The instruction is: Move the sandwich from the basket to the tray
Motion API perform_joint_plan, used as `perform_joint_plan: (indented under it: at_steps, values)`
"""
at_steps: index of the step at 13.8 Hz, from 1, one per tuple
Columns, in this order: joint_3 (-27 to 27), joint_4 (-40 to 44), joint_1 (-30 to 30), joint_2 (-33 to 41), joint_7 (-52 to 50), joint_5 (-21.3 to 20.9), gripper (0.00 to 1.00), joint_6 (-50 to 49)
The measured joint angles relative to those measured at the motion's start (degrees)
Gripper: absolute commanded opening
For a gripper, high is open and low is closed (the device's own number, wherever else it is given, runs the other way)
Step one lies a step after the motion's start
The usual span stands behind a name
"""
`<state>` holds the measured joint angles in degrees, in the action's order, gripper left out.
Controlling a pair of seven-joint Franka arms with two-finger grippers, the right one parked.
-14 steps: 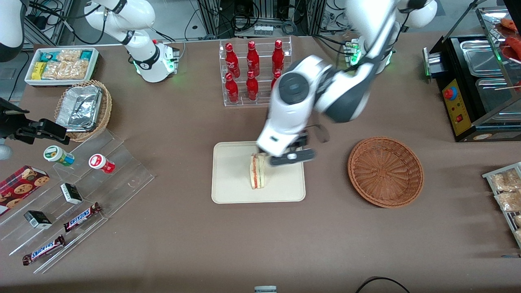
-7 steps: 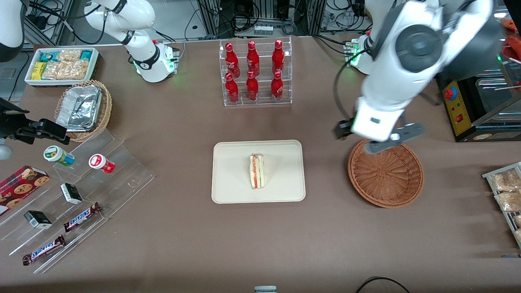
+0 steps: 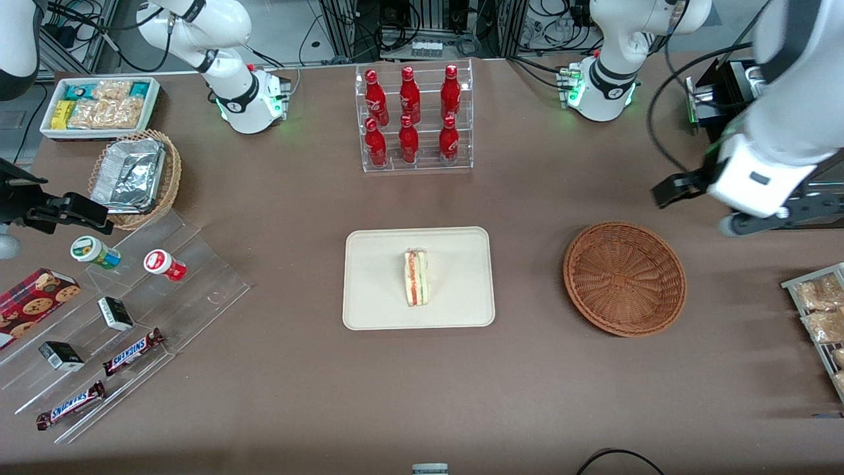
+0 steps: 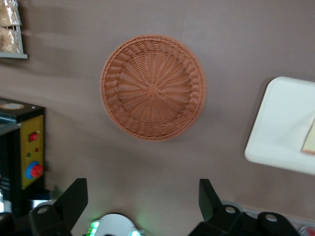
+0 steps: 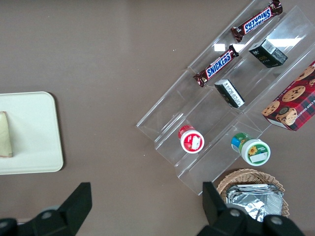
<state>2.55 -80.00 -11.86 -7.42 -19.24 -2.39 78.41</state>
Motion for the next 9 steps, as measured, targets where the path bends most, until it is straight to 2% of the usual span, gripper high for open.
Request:
perform_joint_plan:
  at_steps: [6, 9]
  values:
    - [2.8, -5.8, 4.0, 4.9, 14.0, 0.1, 0.99, 0.0]
    - [3.0, -6.3, 6.5, 5.2, 17.2, 0.9, 0.99, 0.1]
